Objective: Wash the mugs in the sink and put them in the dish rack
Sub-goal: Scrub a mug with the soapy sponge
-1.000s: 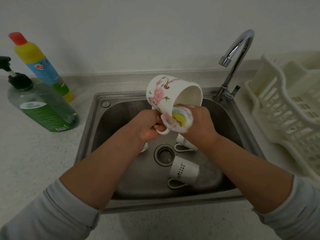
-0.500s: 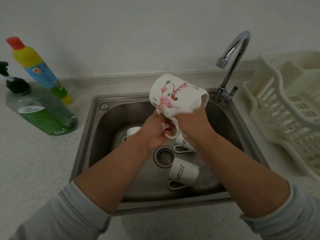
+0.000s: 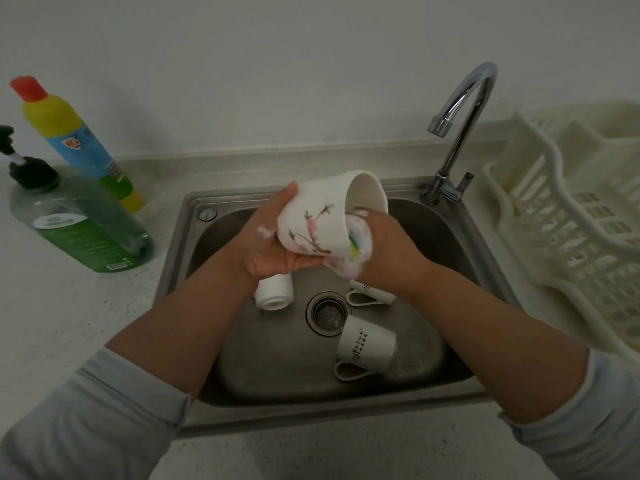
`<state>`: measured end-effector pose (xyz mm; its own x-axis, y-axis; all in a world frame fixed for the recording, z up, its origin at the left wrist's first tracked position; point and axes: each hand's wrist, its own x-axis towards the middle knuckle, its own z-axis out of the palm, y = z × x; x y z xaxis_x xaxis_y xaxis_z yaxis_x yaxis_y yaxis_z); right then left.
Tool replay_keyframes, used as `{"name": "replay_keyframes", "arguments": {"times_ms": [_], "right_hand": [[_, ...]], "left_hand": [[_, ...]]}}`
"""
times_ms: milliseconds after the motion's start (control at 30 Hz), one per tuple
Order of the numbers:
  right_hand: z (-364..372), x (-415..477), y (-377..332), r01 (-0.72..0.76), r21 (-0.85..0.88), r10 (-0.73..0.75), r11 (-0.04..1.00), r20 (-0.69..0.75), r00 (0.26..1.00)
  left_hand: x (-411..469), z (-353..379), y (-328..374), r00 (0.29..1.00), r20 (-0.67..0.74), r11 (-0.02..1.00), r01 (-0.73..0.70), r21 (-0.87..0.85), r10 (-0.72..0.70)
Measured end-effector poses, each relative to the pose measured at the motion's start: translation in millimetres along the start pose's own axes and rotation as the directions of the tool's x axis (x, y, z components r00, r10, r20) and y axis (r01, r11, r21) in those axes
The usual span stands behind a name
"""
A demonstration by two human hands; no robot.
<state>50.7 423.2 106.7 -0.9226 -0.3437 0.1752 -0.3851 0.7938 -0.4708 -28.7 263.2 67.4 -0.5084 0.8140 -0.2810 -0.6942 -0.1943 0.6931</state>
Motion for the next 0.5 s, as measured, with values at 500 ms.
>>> {"name": "replay_keyframes", "arguments": {"times_ms": [500], "right_hand": [[-13, 5, -9, -0.370, 0.461, 0.224, 0.807, 0.341, 0.913]], "left_hand": [[3, -3, -17, 0.984, -0.115, 0.989, -0.141, -0.053, 0.134]]}}
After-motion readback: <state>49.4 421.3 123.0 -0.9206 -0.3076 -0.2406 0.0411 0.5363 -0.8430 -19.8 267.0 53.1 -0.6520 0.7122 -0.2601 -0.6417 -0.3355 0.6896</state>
